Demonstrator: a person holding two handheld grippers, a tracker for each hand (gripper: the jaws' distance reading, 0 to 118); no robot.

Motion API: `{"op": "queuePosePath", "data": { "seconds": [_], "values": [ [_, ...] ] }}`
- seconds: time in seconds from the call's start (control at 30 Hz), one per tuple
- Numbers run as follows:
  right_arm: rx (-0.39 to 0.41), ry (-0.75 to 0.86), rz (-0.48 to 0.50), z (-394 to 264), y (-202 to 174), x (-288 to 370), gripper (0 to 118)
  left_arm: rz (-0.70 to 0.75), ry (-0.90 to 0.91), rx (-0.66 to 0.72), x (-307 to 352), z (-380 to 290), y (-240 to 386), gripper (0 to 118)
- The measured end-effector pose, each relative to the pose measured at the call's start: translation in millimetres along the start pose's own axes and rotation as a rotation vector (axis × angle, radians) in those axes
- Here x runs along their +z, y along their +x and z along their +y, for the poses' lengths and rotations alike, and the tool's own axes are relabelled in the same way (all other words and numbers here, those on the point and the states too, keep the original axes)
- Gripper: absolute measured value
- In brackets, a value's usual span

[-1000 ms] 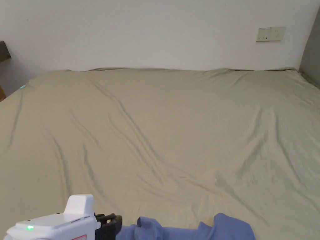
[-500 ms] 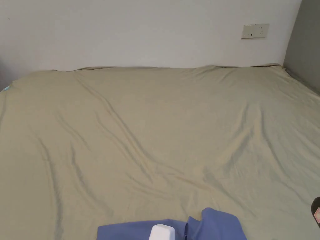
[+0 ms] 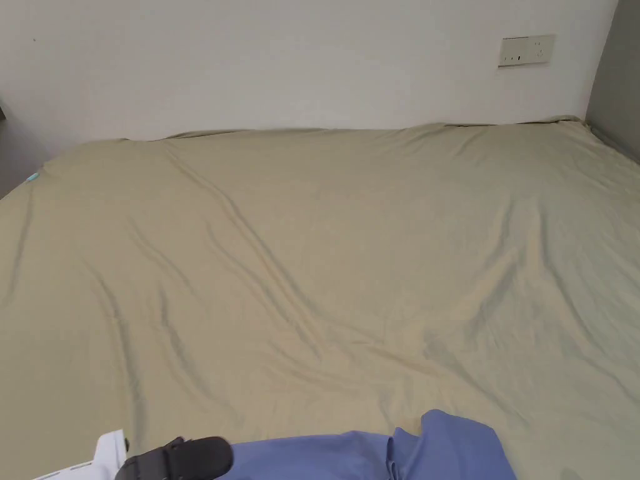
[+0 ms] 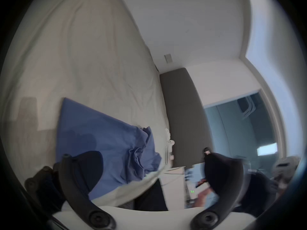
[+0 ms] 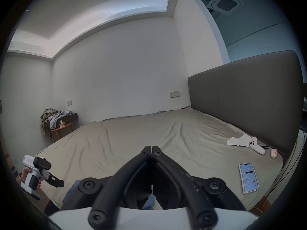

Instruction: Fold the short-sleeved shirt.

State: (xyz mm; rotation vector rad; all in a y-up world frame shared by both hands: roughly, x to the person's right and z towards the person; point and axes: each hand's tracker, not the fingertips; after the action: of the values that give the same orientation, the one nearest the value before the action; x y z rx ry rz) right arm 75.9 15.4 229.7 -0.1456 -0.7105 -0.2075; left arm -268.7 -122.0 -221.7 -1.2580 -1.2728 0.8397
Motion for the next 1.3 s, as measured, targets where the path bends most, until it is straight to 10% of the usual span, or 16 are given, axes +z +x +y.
{"op": "queuePosePath", "data": {
  "seconds": [0.13,0.37,0.47,0.5,0.53,0.87,1.03,1.3],
  "values": [
    [0.028,-0.016,0.029,-1,-8,-1,2,0.036,-0.008,0.223,1,4,-44,118],
    [0.037,-0.028,0.034,2,-12,-1,2,0.057,-0.121,0.197,-41,12,-70,108],
    [0.033,-0.033,0.031,2,-14,-1,2,0.151,-0.201,0.127,-51,9,-64,58],
    [0.034,-0.034,0.029,3,-16,0,2,0.192,-0.205,0.167,-51,11,-65,58],
    [0.037,-0.034,0.03,3,-17,1,2,0.285,-0.219,0.209,-52,12,-69,7],
    [0.07,-0.037,0.038,7,-28,-2,2,0.236,-0.128,0.172,46,37,-61,9],
    [0.053,-0.032,0.059,5,-27,-7,2,0.495,0.057,0.161,119,44,-33,9],
    [0.045,-0.032,0.085,4,-26,-5,2,0.261,-0.183,-0.211,-30,18,118,9]
  ]
}}
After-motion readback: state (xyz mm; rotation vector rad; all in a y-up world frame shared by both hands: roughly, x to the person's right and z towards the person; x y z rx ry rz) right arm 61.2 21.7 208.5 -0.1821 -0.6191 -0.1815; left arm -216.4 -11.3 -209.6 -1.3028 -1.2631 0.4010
